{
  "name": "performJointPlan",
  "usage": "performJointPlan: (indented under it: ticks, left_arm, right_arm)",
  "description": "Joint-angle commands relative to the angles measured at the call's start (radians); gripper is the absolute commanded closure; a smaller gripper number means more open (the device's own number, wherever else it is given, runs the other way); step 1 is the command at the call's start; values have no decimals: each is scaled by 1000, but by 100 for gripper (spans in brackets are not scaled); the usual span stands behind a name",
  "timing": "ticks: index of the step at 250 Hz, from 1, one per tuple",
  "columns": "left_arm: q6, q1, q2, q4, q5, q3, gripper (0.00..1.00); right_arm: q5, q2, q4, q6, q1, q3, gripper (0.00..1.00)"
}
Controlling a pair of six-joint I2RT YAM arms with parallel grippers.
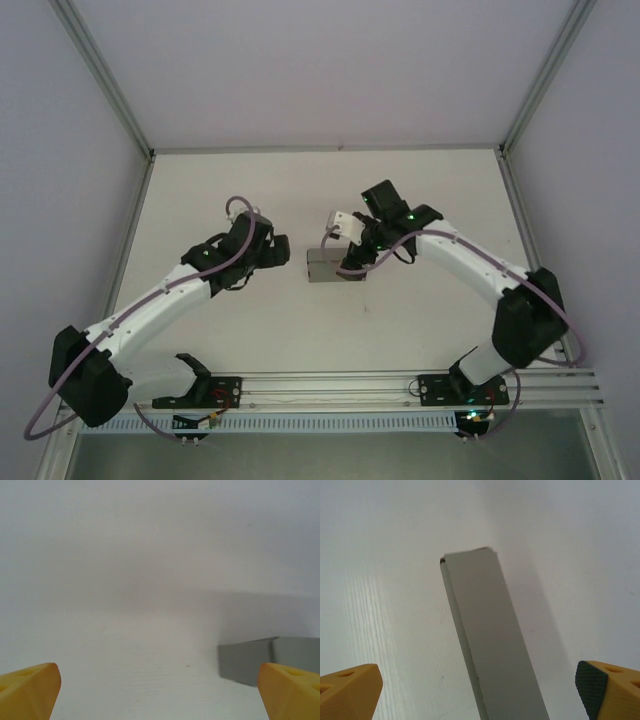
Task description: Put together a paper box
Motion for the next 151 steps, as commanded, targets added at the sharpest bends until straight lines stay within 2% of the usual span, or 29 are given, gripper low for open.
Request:
performJointPlan:
  ticks: [1,59,88,132,151]
  left_arm:
    - [-36,11,-45,-70,-90,-29,0]
    - [-47,18,-72,-81,-123,-51,0]
    - [-43,18,-73,-86,-125,-49,0]
    - [-48,18,-86,-88,-138,-62,0]
    - [-49,19,-88,-89,-144,-68,0]
  right_arm:
    - [12,81,-151,-159,11,87,0]
    - [132,219,-171,-164,56,154,4]
    - [249,283,-139,-152,88,179,7]
    - [429,322,-36,-123,122,167,23]
    - [487,313,22,-115,133,134,24]
